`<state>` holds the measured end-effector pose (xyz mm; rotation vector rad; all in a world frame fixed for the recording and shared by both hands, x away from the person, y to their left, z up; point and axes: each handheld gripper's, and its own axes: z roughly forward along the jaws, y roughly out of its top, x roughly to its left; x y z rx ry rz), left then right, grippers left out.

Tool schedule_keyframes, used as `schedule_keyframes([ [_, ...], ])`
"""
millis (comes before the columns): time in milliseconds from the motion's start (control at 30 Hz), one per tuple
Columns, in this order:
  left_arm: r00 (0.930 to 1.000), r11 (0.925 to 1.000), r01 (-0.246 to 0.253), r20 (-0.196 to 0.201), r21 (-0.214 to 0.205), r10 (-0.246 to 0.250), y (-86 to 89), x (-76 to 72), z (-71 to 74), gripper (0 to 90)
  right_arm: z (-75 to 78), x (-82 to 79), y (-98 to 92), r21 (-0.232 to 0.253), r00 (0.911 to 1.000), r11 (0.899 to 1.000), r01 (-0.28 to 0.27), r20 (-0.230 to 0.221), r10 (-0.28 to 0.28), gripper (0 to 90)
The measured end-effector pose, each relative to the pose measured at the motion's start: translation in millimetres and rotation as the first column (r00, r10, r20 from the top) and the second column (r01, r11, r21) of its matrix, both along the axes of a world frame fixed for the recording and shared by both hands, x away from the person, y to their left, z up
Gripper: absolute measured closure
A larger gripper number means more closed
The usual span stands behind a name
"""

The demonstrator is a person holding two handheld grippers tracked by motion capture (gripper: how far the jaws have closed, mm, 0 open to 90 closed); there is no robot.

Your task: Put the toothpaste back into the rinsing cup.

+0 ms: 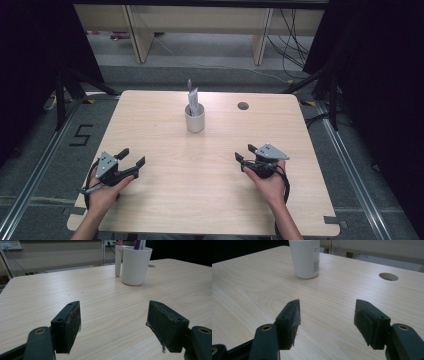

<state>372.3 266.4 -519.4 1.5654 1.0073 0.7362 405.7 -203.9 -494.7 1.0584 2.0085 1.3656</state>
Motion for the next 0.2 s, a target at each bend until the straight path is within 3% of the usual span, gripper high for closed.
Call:
schedule_keyframes([
  [200,1.0000,0.9999,0.000,0.000,0.014,0.000,0.0,-1.4,-3.9,26.7,1.1,-0.3,-1.4,-0.001,1.0000,1.000,-0.002,-0.003,0.002,38.4],
])
